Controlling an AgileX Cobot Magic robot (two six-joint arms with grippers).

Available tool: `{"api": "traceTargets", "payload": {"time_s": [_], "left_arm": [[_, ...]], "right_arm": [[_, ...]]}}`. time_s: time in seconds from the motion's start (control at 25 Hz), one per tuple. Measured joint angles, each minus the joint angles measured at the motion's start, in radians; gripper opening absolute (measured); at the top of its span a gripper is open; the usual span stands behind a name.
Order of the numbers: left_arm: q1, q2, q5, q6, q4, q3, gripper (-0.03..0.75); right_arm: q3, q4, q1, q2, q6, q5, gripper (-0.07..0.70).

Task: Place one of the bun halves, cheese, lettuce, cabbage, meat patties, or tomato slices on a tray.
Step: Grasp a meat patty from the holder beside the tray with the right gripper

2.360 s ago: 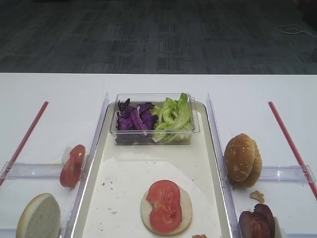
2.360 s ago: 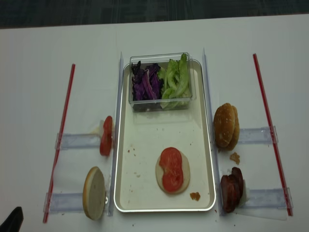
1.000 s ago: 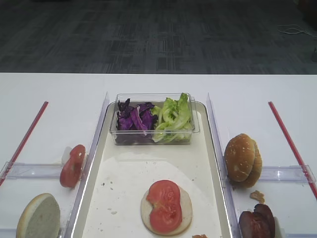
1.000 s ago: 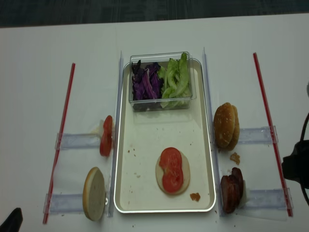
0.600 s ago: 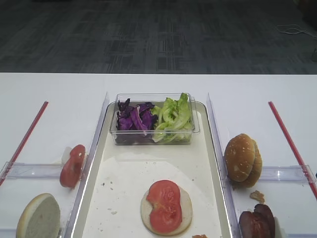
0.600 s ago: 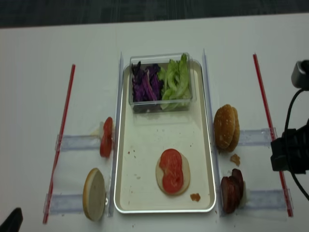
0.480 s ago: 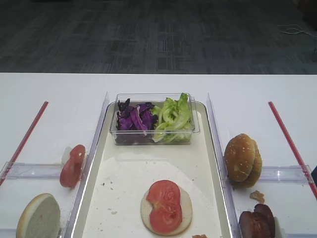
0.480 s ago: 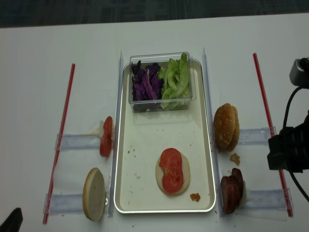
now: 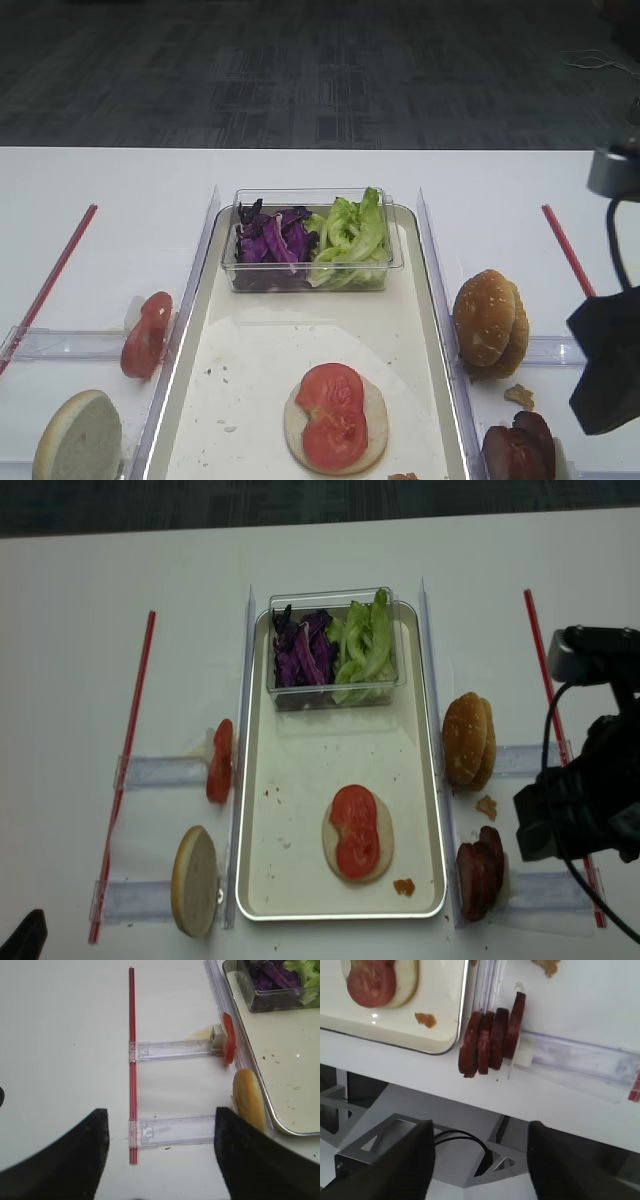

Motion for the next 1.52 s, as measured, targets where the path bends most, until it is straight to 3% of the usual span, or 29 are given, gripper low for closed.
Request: {"api": "traceTargets", "payload": {"time_s": [0.28, 0.72, 0.92, 1.08, 1.24, 1.52], "left_arm": [[0.000, 0.000, 0.000, 0.000, 0.000, 0.000, 0.429], [0.000, 0.000, 0.000, 0.000, 0.000, 0.000, 0.429], [0.000, 0.000, 0.000, 0.000, 0.000, 0.000, 0.429], [0.000, 0.000, 0.000, 0.000, 0.000, 0.000, 0.429], [0.000, 0.000, 0.000, 0.000, 0.000, 0.000, 0.429], [0.000, 0.000, 0.000, 0.000, 0.000, 0.000, 0.429]], "right_arm": [[-0.009, -0.026, 0.168, 0.087, 0.127, -0.031, 0.451], [-0.030, -0.045, 0.280, 0.157, 0.248, -0.134, 0.438], [-0.030, -0.056, 0.317, 0.217, 0.278, -0.177, 0.437], [-0.030, -0.071, 0.324, 0.260, 0.306, -0.204, 0.387], [-0.031, -0.091, 0.326, 0.282, 0.328, -0.217, 0.340], [-0.031, -0.148, 0.326, 0.342, 0.359, -0.226, 0.332]]}}
